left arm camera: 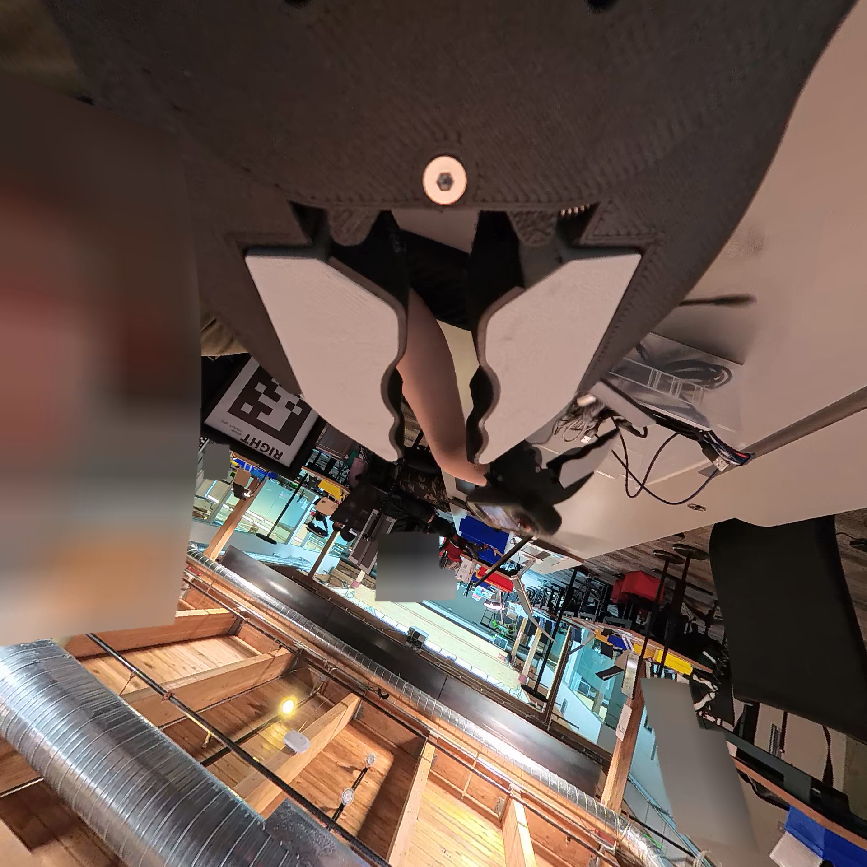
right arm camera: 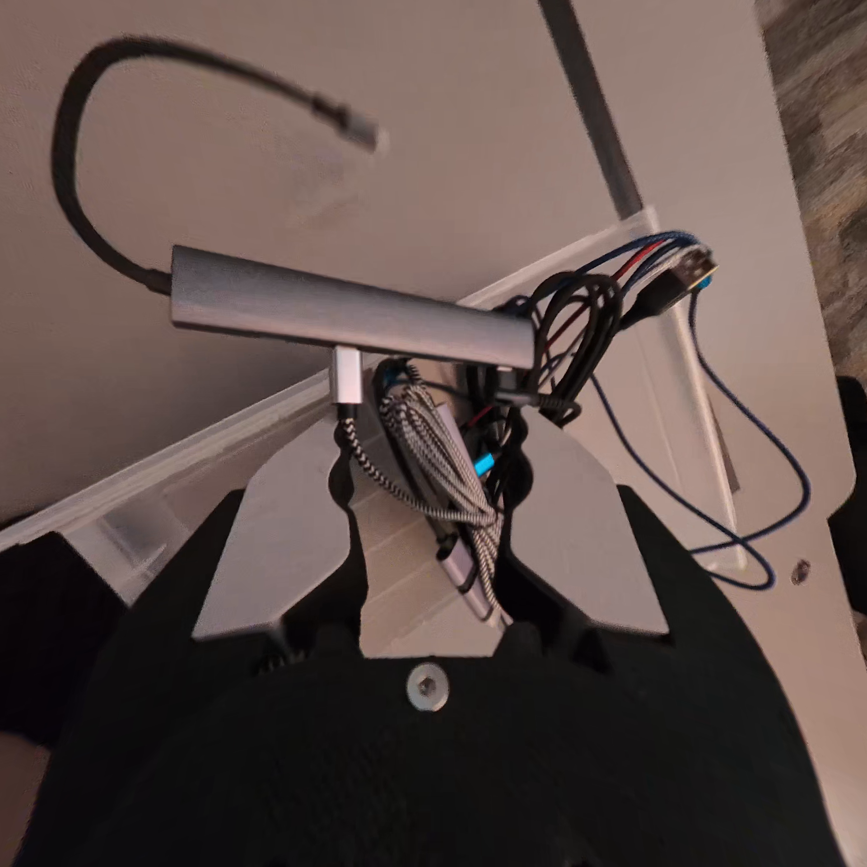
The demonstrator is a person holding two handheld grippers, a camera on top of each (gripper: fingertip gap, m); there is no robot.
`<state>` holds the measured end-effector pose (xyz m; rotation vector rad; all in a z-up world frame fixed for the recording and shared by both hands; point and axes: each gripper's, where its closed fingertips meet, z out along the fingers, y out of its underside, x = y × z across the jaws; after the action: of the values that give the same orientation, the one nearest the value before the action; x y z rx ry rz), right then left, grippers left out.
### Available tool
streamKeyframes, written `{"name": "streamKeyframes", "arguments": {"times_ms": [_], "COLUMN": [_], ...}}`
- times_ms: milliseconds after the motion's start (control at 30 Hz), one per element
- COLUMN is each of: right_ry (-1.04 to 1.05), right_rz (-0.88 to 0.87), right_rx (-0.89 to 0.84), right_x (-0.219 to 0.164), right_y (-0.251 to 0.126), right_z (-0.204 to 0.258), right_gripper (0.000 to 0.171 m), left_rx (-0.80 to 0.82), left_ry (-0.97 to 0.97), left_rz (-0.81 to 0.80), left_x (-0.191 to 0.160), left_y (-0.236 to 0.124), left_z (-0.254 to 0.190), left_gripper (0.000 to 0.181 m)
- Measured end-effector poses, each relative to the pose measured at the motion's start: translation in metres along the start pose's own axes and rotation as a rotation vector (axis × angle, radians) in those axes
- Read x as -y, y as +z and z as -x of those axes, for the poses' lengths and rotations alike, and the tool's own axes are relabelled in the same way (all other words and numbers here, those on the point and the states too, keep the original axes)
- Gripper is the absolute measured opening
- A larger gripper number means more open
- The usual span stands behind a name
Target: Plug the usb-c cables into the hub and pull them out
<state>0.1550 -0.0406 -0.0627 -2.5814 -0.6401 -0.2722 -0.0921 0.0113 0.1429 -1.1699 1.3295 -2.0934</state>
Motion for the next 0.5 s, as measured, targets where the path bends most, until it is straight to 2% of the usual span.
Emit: {"name": "streamKeyframes", "arguments": {"times_ms": [133,233,333,433,500], "right_ry": [0.001,0.011,-0.039,-0.169,-0.278], "right_rz": [0.2,0.195,0.067,-0.076,-0.078], "right_rx": [0.006,-0.014,-0.073,-0.078,-0.07], "right_x": [-0.026,-0.023,0.007,0.051,0.072], "right_y": [0.001,-0.01,-0.03,-0.043,-0.038], "right_z": [0.01,0.012,0.015,0.041,0.062], "right_gripper": [0.068,0.068,0.072,0.074,0.074], "left_rx": [-0.002,-0.004,0.002,0.008,0.01], "left_ry": [0.002,0.006,0.016,0.017,0.018], "left_rz": [0.0,0.001,-0.005,-0.027,-0.044], "left_x": [0.001,0.002,0.005,0.011,0.016], "left_y": [-0.001,-0.002,-0.005,-0.01,-0.015], "left_z": [-0.002,-0.003,-0.004,-0.004,-0.005], "left_gripper": [0.024,0.024,0.025,0.025,0.025]}}
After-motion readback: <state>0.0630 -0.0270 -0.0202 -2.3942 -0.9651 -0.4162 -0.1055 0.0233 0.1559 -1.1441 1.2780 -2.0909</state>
